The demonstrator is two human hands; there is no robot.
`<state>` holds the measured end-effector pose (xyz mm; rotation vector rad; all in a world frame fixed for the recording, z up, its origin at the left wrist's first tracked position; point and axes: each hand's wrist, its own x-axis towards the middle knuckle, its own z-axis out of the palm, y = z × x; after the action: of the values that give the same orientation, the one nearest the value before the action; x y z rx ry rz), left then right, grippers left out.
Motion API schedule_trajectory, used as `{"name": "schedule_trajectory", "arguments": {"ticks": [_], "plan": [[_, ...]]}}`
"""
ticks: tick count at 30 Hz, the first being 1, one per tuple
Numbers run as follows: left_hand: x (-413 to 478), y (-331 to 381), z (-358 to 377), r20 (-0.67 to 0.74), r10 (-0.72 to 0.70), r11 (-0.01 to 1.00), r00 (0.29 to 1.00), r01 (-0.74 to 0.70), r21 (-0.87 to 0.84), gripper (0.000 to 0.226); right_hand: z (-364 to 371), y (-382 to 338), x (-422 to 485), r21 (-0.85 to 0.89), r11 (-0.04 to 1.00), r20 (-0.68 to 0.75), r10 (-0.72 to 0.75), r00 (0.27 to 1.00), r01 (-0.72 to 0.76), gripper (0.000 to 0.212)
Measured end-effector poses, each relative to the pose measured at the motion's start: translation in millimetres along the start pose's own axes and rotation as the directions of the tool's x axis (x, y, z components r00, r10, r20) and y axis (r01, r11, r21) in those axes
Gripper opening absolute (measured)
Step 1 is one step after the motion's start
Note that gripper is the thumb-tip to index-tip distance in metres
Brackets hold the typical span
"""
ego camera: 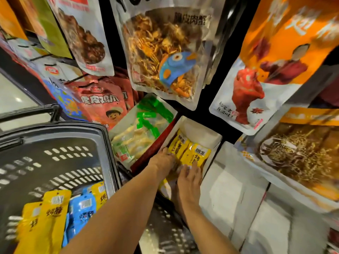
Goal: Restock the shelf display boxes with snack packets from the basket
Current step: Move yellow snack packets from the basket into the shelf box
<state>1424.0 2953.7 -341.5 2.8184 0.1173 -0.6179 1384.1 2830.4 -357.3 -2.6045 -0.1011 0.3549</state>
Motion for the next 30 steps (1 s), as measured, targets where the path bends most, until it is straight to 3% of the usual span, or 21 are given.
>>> {"name": "schedule_trajectory", "arguments": {"ticks": [1,3,5,8,13,19,30], "plan": [[-1.1,0.9,1.8,-0.005,-0.007,1.000,1.000,0.007,0.023,0.050,4.3,2.5,6.0,-0.120,0.993,0.052,-0.007,0.999,0.014,0.027],[-5.9,3.5,-3.8,0.009,-0.017,0.990,1.000,0.016,0.141,0.053,7.5,4.3,9.7,-0.344,0.935,0.116,-0.046,0.992,0.083,0.046],[-3.8,0.0,0.4,0.074,-0.039,0.983,0.997,0.025,0.181,0.054,5.2,13.3,11.5,-0.469,0.859,0.209,-0.118,0.971,0.205,0.058],[-4.4,-2.2,2.2,0.131,-0.058,0.983,0.990,0.033,0.183,0.062,-2.4,17.0,14.9,-0.600,0.760,0.248,-0.117,0.962,0.248,0.061],[7.9,-14.1,15.5,0.189,0.017,0.972,0.982,-0.061,0.225,0.087,-8.1,18.0,20.1,-0.674,0.677,0.248,-0.171,0.954,0.296,0.063],[15.5,-21.2,35.8,0.299,0.018,0.959,0.954,-0.102,0.265,0.118,-9.6,17.0,27.3,-0.668,0.652,0.302,-0.204,0.931,0.359,0.062],[11.1,-18.9,30.8,0.234,0.034,0.986,0.972,-0.071,0.151,0.096,-24.5,12.8,29.7,-0.605,0.693,0.340,-0.218,0.915,0.391,0.054]]}}
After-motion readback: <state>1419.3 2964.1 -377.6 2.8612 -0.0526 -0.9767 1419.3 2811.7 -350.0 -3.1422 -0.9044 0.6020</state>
